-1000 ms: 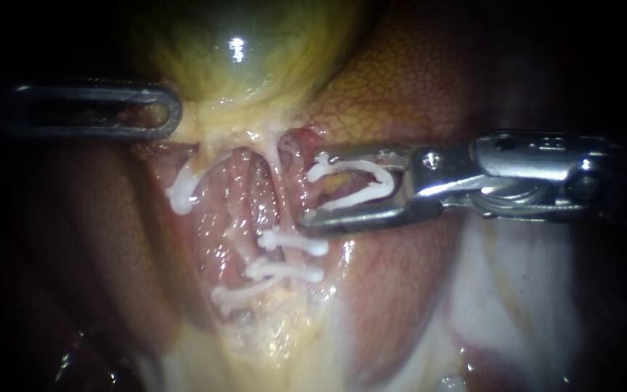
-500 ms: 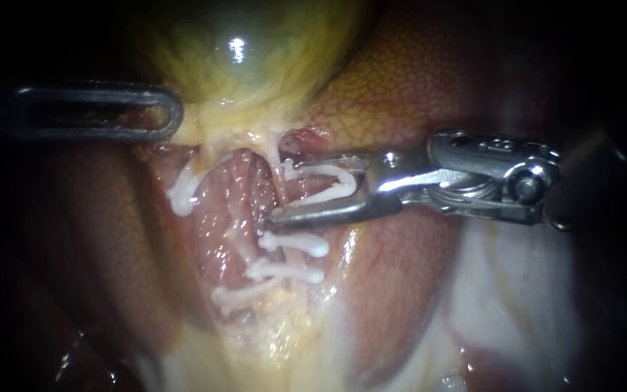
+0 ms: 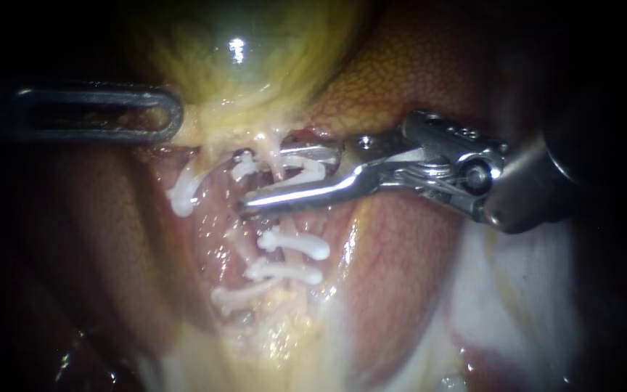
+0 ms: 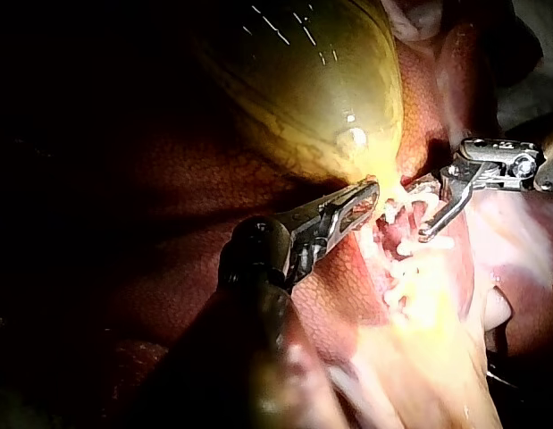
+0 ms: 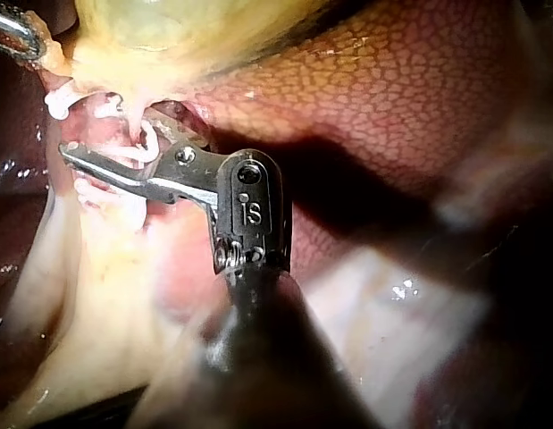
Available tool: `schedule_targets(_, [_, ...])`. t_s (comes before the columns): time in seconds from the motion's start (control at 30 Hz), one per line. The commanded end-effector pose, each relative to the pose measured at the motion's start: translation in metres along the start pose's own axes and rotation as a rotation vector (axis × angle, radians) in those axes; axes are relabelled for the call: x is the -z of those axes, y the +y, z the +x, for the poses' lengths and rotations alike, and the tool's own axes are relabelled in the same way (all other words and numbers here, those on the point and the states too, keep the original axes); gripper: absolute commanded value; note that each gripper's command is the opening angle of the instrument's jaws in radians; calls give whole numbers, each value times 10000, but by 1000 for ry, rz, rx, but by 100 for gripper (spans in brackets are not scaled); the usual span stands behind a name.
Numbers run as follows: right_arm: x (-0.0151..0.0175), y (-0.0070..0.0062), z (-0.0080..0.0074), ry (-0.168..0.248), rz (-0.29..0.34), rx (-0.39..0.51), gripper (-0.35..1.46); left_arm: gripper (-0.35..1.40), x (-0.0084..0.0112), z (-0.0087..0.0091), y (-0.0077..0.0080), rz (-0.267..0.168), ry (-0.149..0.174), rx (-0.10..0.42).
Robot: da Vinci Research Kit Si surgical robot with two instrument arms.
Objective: Clipping third clip right tube
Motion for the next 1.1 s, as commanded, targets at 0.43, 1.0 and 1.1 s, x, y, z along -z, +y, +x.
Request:
schedule_targets(0.43, [-11, -14, 9, 33, 30, -3, 28, -35, 0, 0, 0, -1, 0, 0])
schedule_targets(1.0, [2, -4, 6, 54, -56, -114, -35, -35, -1, 0, 1, 0, 0, 0])
schedule_targets(1.1, [3, -4, 6, 33, -33, -127, -35, -35, -2, 1, 2, 0, 0, -1])
